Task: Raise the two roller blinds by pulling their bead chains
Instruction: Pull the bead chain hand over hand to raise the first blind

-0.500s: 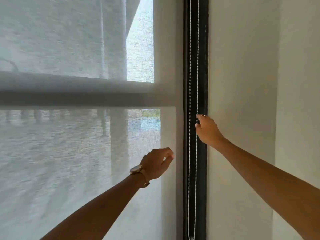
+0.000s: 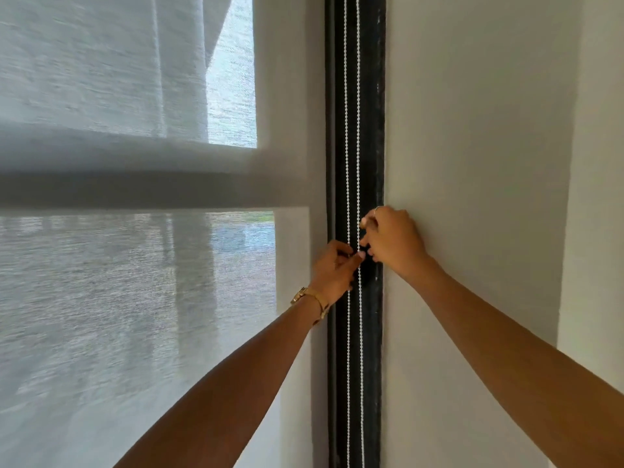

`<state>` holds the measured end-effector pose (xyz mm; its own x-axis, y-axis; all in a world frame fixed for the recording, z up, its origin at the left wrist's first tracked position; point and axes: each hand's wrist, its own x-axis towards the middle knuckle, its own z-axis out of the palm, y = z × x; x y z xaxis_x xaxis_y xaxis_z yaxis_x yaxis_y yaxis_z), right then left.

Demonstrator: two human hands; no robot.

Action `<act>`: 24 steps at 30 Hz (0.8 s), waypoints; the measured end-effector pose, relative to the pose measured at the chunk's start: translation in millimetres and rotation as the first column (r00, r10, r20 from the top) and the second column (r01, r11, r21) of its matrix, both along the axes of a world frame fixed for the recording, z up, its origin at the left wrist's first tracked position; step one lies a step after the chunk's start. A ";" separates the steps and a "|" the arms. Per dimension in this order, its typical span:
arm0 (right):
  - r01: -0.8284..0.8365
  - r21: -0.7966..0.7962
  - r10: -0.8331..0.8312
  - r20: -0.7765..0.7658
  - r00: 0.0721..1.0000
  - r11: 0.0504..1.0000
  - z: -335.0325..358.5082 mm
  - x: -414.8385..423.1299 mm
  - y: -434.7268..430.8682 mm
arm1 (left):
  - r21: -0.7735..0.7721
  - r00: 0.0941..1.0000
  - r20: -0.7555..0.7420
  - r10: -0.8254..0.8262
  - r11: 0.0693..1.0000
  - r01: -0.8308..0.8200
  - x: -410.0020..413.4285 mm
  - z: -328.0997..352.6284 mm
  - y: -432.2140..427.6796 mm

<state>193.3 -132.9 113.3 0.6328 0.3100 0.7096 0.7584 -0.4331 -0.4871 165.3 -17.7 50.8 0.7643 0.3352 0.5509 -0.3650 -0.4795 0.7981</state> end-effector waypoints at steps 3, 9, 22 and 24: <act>-0.033 -0.009 0.033 -0.007 0.999 0.999 2.6 3.3 -0.6 | 0.020 0.997 0.075 0.004 1.000 -0.006 6.9 -8.2 0.1; -0.112 0.083 0.122 -0.126 0.984 0.990 17.4 3.5 1.0 | -0.175 0.984 0.158 -0.084 0.978 0.112 8.1 -24.1 8.6; -0.440 0.622 0.667 -0.184 0.722 0.648 116.1 -31.9 33.5 | -0.155 0.965 0.244 -0.093 0.979 0.134 -19.9 -61.6 -8.3; -0.459 0.658 0.661 -0.080 0.746 0.597 121.1 -37.5 35.5 | -0.147 0.963 0.251 -0.099 0.979 0.139 -23.8 -63.0 -6.1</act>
